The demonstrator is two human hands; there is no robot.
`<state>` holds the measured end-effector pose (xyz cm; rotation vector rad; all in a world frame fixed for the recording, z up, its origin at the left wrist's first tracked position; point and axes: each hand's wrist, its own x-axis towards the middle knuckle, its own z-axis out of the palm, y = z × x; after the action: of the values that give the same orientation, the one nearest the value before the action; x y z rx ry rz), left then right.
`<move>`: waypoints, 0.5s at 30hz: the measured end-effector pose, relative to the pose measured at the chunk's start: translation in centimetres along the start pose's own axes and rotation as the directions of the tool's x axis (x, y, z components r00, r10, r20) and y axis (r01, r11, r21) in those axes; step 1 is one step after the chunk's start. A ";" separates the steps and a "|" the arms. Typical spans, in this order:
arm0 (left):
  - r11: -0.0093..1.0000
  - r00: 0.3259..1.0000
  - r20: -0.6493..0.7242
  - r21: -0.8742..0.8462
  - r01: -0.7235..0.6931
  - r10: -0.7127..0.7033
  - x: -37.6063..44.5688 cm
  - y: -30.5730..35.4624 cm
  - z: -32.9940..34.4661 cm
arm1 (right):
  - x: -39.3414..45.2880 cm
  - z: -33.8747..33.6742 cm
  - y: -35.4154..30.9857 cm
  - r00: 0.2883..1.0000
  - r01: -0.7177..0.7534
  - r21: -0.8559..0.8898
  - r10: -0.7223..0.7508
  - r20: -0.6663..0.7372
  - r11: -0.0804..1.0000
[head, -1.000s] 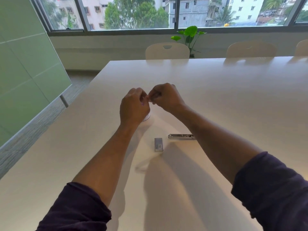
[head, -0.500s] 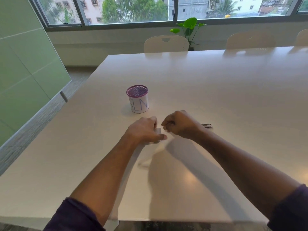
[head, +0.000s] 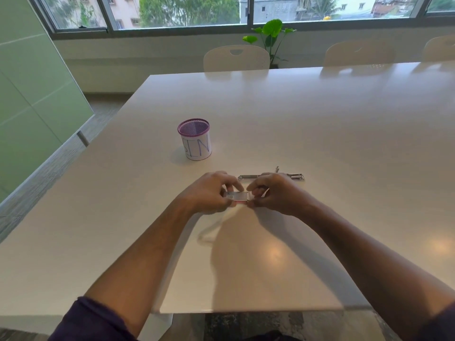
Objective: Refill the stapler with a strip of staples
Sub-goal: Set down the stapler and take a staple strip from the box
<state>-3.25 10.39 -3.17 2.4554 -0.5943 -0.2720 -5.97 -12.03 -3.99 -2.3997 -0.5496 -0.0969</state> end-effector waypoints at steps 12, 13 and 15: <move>0.979 0.997 0.010 -0.190 0.075 -0.075 0.0 -0.9 0.1 | -0.7 -1.0 0.6 0.997 -0.072 0.039 0.070 0.046 0.997; 0.977 0.997 0.015 -0.198 0.078 -0.076 0.0 -0.9 0.1 | -0.7 -1.1 0.7 0.996 -0.078 0.042 0.076 0.050 0.996; 0.975 0.996 0.030 -0.206 0.085 -0.081 0.0 -0.9 0.1 | -0.8 -1.3 0.8 0.994 -0.092 0.044 0.089 0.057 0.995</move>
<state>-2.97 10.99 -3.80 2.2807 -0.4489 -0.3751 -6.33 -13.71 -3.59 -2.3838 -0.4622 0.0215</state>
